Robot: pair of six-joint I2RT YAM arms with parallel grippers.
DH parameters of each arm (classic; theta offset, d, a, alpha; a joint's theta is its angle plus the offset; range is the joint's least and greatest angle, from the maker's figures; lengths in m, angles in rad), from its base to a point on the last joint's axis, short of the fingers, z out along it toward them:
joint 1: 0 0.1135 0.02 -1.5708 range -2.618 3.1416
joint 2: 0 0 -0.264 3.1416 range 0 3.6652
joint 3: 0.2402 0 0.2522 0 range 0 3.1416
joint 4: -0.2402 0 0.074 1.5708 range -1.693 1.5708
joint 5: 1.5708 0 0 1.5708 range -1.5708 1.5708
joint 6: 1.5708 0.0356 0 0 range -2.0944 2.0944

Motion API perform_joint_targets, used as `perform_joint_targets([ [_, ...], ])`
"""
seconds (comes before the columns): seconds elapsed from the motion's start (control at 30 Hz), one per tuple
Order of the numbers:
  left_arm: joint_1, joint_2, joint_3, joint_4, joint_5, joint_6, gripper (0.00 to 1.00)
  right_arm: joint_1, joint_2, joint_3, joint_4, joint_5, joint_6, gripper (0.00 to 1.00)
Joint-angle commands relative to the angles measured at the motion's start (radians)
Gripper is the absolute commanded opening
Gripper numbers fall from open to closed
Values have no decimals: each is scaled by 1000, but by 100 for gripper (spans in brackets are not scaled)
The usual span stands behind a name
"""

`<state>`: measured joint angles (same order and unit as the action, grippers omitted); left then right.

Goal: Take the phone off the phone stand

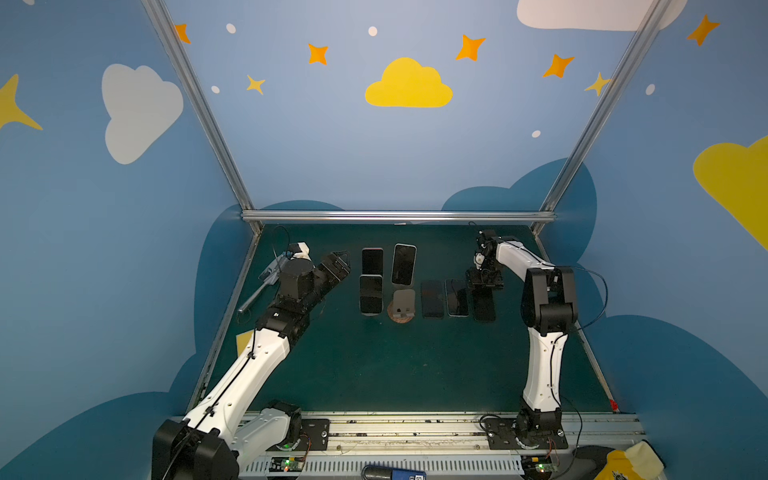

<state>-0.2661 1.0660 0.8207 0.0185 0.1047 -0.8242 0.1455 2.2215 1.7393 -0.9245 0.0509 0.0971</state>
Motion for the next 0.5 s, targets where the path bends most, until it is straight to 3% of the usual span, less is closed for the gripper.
perform_joint_targets([
  [0.0, 6, 5, 18, 20, 6, 1, 100, -1, 53, 18, -17, 7, 6, 74],
  [0.47, 9, 0, 17, 24, 15, -2, 100, -3, 65, 73, -48, 13, 20, 75],
])
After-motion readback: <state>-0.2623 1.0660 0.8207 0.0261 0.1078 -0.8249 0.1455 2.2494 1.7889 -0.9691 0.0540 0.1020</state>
